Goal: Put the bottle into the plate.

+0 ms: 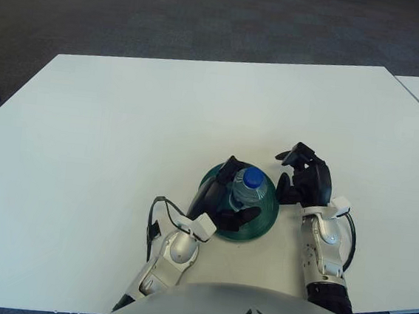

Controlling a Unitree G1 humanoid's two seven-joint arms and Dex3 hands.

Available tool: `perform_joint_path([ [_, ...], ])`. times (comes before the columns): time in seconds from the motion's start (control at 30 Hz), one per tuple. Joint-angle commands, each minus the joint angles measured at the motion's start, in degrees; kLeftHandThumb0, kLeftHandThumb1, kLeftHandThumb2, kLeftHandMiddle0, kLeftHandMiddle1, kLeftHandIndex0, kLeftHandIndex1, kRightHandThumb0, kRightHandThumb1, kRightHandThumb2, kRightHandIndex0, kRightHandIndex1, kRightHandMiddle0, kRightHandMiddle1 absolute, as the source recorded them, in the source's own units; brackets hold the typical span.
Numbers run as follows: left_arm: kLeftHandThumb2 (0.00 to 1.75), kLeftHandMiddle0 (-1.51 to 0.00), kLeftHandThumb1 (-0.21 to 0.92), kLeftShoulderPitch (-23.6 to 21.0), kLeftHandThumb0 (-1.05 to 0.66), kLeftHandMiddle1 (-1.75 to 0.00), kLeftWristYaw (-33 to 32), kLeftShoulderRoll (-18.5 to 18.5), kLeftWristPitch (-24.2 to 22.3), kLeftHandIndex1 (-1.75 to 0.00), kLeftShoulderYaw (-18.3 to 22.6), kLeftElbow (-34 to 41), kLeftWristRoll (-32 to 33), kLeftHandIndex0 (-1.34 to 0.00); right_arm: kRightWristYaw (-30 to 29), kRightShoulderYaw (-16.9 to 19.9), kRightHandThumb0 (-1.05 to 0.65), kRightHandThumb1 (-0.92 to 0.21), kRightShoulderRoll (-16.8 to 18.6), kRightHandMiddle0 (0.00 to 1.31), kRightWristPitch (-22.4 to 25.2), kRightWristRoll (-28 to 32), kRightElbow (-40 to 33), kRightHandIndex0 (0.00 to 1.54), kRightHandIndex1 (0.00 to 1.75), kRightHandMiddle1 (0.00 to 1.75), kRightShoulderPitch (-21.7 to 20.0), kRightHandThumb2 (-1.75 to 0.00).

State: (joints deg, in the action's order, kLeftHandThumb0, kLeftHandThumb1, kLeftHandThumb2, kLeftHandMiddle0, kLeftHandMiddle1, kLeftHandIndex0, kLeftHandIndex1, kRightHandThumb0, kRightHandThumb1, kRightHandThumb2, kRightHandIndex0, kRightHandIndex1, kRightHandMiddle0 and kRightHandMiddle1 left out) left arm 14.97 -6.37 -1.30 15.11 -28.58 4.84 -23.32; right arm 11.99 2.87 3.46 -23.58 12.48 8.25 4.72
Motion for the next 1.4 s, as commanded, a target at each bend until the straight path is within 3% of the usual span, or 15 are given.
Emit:
perform_joint_path([
  [0.0,0.54,-0.16,0.92,0.03,-1.02,-0.09,0.29,-1.19,1.14,-0.49,0.17,0.36,-0.73,0.0,-0.33,0.13,-0.01,0.09,0.31,0.93,0.2,0.2,-0.29,0.85,1.75,1.34,-0.57,-1.64],
  [0.13,0.57,-0.07,0.92,-0.18,-1.04,-0.02,1.82,-1.89,0.21,-0.2,0.58,1.67,-0.11,0.0,-0.1,0.16,-0.01,0.09,0.32,0.94,-0.01,0.55,-0.13,0.85,1.75,1.34,-0.7,-1.64],
  [0.27,0.58,-0.01,0.92,0.08,-1.05,0.0,2.86,-1.89,-1.26,-0.04,0.61,2.56,-0.01,0.0,-0.02,0.21,-0.01,0.1,0.41,0.95,-0.06,0.83,-0.2,0.86,1.75,1.33,-0.68,-1.64],
  [1.0,0.56,0.0,0.92,1.07,-1.05,0.0,4.23,-1.78,-5.16,0.0,1.54,6.75,-0.05,0.0,0.36,0.34,-0.01,0.12,0.38,0.95,0.23,1.42,-0.5,0.87,1.75,1.36,-0.62,-1.68],
  [1.37,0.34,0.0,0.92,0.96,-1.05,0.0,5.93,-1.66,-11.81,0.0,1.96,11.94,-1.52,0.0,0.38,0.3,-0.01,0.15,0.13,0.96,-0.06,1.02,-0.38,0.9,1.75,1.38,-0.7,-1.72],
])
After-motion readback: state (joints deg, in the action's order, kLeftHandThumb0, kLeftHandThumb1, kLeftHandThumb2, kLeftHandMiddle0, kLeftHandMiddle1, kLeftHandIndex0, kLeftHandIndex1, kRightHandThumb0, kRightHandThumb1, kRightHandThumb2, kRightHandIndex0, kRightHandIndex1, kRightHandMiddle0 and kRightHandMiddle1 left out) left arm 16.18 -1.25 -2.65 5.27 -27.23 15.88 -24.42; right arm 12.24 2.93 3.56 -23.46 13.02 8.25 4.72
